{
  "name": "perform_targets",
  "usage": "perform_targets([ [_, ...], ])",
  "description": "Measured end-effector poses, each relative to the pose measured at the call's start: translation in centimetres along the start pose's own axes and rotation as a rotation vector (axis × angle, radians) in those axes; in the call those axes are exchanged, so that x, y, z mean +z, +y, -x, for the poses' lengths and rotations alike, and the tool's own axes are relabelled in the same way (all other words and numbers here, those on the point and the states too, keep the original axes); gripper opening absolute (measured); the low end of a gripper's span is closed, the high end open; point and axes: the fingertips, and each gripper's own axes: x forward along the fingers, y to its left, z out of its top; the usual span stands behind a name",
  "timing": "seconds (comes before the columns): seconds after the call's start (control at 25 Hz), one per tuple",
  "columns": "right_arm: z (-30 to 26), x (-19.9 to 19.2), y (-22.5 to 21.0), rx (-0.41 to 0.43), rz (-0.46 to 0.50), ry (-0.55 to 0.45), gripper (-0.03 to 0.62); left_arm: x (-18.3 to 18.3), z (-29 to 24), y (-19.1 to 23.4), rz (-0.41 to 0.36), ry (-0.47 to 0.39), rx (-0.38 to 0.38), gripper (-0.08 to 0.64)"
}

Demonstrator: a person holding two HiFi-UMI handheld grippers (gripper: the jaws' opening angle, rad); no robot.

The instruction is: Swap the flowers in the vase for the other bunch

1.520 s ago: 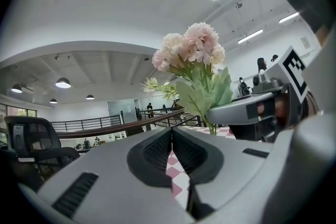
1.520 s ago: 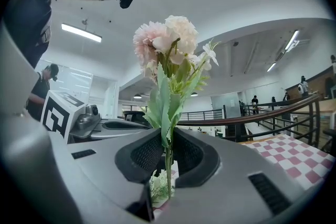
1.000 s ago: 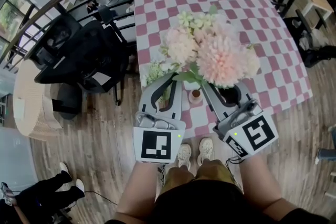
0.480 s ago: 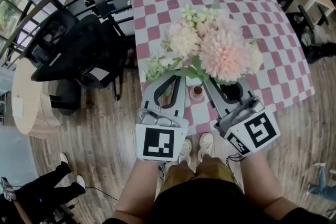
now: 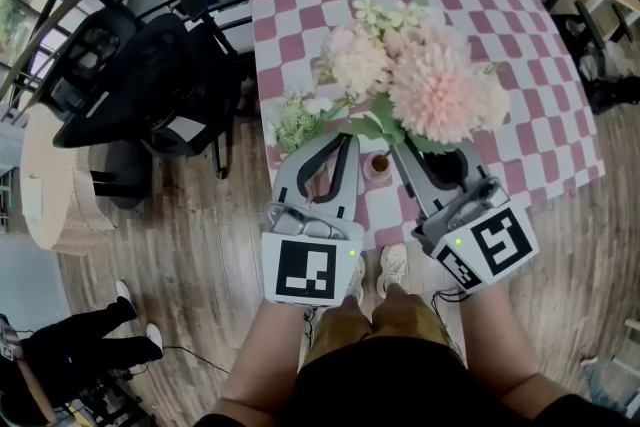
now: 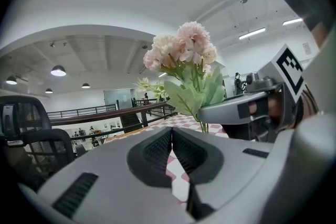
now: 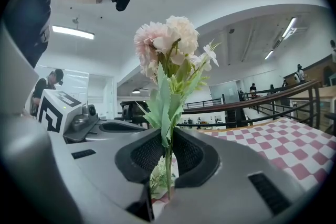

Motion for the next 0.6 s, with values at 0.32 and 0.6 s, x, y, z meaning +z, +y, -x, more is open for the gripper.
perform_targets([
  [0.32,-0.3,-1.6,-0.5,0.002,-0.017,0.022,0.061,-1.4,-0.3,-0.4,0.015,0.026,-0.005,0.009],
  [0.6,-1.0,-3.2,-0.9,-0.002,-0.023,0.057,0.061,-2.8,-0.9,-0.5,0.033,0.041,-0.013,0.009],
])
